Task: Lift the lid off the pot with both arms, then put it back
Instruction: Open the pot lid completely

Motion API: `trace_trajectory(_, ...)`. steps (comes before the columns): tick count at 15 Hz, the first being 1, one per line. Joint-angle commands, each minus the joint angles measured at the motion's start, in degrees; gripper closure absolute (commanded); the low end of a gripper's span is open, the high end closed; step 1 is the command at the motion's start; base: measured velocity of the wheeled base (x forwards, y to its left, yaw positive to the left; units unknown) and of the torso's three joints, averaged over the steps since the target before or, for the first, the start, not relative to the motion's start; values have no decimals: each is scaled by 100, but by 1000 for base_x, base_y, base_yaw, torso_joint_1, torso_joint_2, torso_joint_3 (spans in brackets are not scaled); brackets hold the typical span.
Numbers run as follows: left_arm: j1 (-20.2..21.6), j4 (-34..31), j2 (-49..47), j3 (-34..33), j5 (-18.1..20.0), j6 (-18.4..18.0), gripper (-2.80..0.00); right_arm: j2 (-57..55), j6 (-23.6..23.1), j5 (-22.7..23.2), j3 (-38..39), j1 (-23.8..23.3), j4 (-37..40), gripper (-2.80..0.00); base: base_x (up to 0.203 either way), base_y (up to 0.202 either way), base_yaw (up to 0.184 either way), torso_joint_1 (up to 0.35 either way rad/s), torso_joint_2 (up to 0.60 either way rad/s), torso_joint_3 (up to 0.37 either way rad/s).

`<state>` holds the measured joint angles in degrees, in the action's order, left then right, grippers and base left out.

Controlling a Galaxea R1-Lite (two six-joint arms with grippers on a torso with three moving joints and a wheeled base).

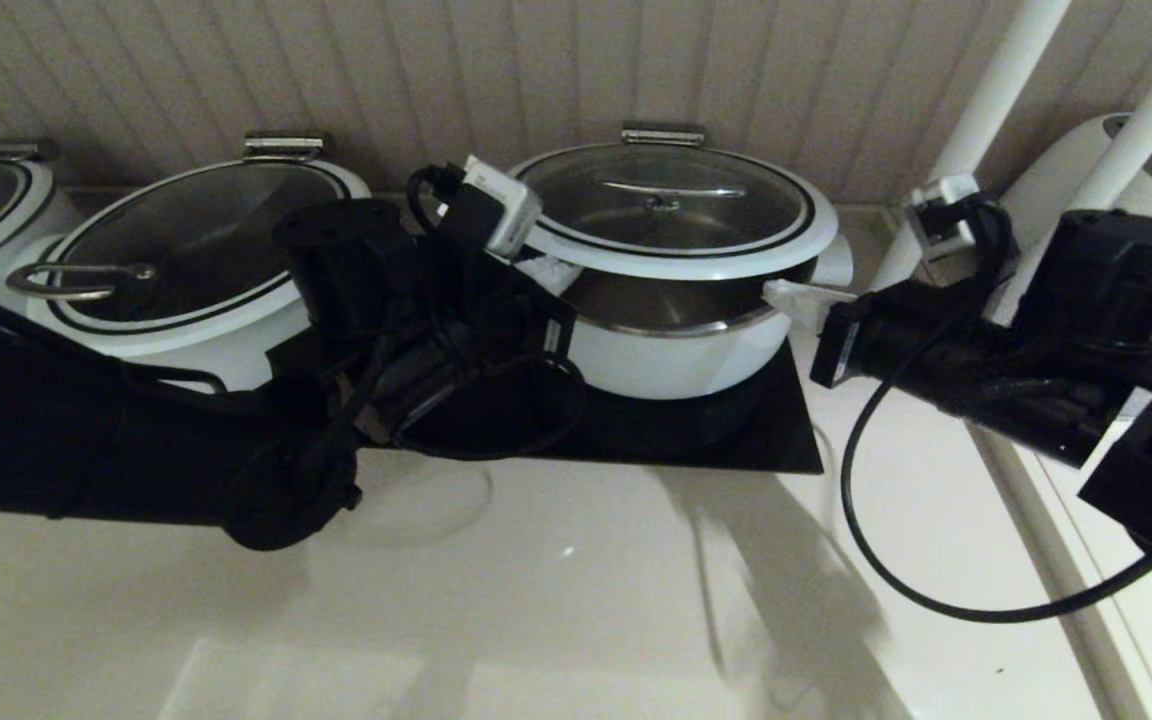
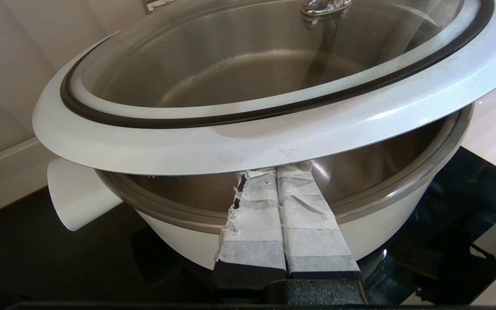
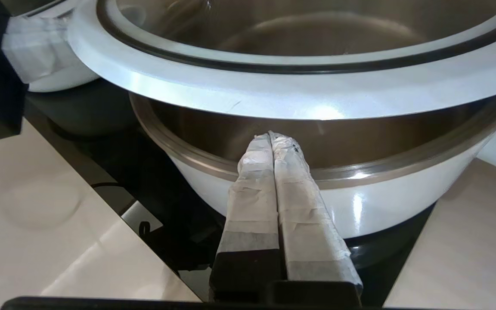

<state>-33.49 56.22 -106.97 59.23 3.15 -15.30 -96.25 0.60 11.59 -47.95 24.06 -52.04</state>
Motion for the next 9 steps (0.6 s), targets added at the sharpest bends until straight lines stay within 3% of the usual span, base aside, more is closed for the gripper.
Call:
trace_trajectory(1,0,29,10,0,1,-8,0,-131,2,10,-64,2,-43,0,0,0,0,0,0,0)
trace_trajectory(9,0,29,45,0,-7,-8,0,-307,-16,-34,-241,2,-359,0,0,0,0,0,0,0)
